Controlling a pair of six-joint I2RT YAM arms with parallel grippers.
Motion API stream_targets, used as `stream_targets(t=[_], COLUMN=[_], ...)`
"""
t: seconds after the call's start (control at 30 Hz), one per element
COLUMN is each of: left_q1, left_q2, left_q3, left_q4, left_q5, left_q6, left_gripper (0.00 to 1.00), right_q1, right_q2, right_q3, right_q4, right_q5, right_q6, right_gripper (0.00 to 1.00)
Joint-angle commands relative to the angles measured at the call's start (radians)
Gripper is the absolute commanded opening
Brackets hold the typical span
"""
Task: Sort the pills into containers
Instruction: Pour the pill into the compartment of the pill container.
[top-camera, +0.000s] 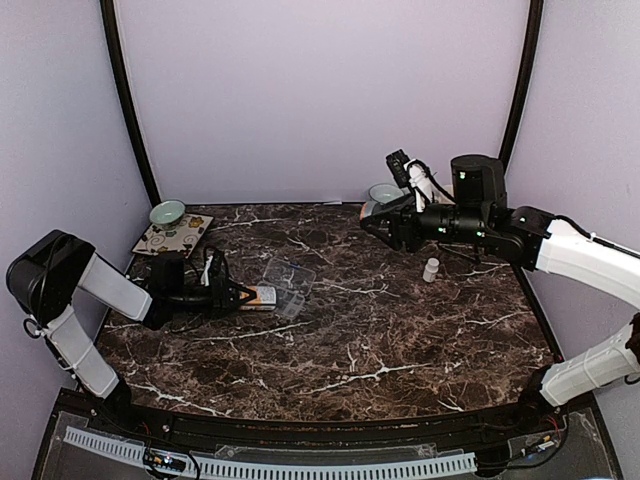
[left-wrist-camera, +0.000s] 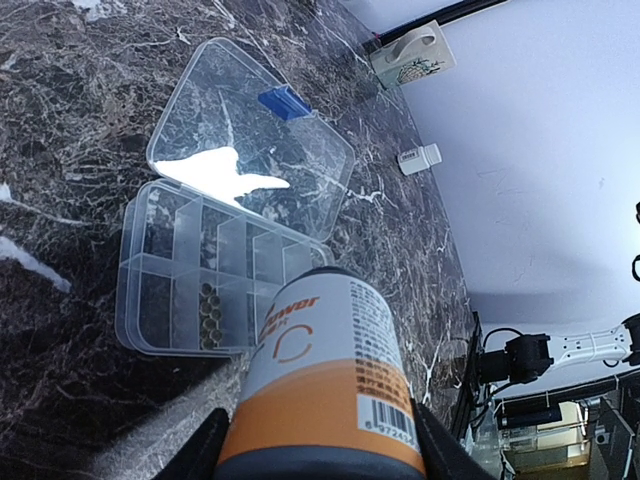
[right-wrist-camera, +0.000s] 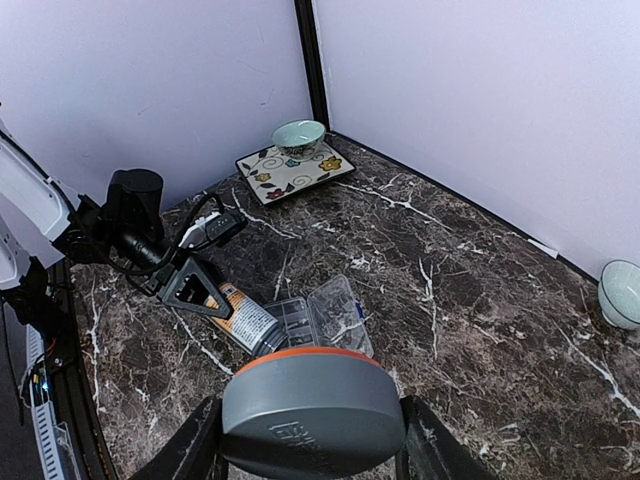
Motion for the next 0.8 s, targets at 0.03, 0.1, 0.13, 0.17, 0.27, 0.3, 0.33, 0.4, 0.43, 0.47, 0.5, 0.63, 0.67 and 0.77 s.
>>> stream_targets(t=[0.03, 0.1, 0.13, 0.17, 0.27, 0.3, 0.33, 0.4, 0.43, 0.47, 0.5, 0.63, 0.67, 0.77], left_q1=[-0.007, -0.008, -0.009, -0.010, -0.012, -0.012, -0.013, -0.014, -0.015, -0.014, -0.016, -0.020, -0.021, -0.021], left_q2=[-0.045, -0.046, -0.045, -0.047, -0.050, -0.050, -0.051, -0.052, -0.051, -0.053, -0.055, -0.061, -0.062, -0.066], left_q3=[0.018, 0.019, 0.020, 0.020, 0.023, 0.024, 0.025, 0.028, 0.029, 0.029, 0.029, 0.035, 0.038, 0.038], left_q4=[-0.020, -0.026, -0.028, -0.029, -0.036, -0.040, -0.045, -0.049, -0.049, -0.051, -0.054, -0.076, -0.082, -0.092], left_q5=[-0.004, -0.004, -0.005, -0.005, -0.007, -0.007, -0.007, -0.007, -0.007, -0.007, -0.007, -0.007, -0.007, -0.039], left_q6=[0.029, 0.032, 0.033, 0.035, 0.039, 0.041, 0.043, 0.044, 0.045, 0.046, 0.048, 0.059, 0.062, 0.067], left_gripper=[0.00, 0.00, 0.00, 0.00, 0.00, 0.00, 0.00, 0.00, 0.00, 0.00, 0.00, 0.00, 0.00, 0.00], right_q1=[0.009, 0.010, 0.010, 0.009, 0.009, 0.009, 0.010, 0.009, 0.010, 0.010, 0.009, 0.010, 0.010, 0.009], right_q2=[0.008, 0.009, 0.009, 0.009, 0.011, 0.010, 0.011, 0.011, 0.011, 0.011, 0.011, 0.011, 0.011, 0.011], right_q3=[0.005, 0.005, 0.005, 0.006, 0.005, 0.005, 0.005, 0.006, 0.005, 0.005, 0.005, 0.003, 0.004, 0.003], right_q4=[0.044, 0.046, 0.046, 0.046, 0.046, 0.046, 0.046, 0.044, 0.044, 0.045, 0.044, 0.045, 0.045, 0.045], right_q5=[-0.011, -0.010, -0.010, -0.012, -0.012, -0.012, -0.012, -0.011, -0.011, -0.012, -0.011, -0.011, -0.012, -0.012], right_q6=[-0.009, -0.009, -0.009, -0.009, -0.009, -0.008, -0.009, -0.009, -0.009, -0.009, -0.009, -0.009, -0.009, -0.009], right_gripper=[0.33, 0.33, 0.33, 0.33, 0.33, 0.33, 0.33, 0.33, 0.33, 0.33, 0.33, 0.33, 0.33, 0.33])
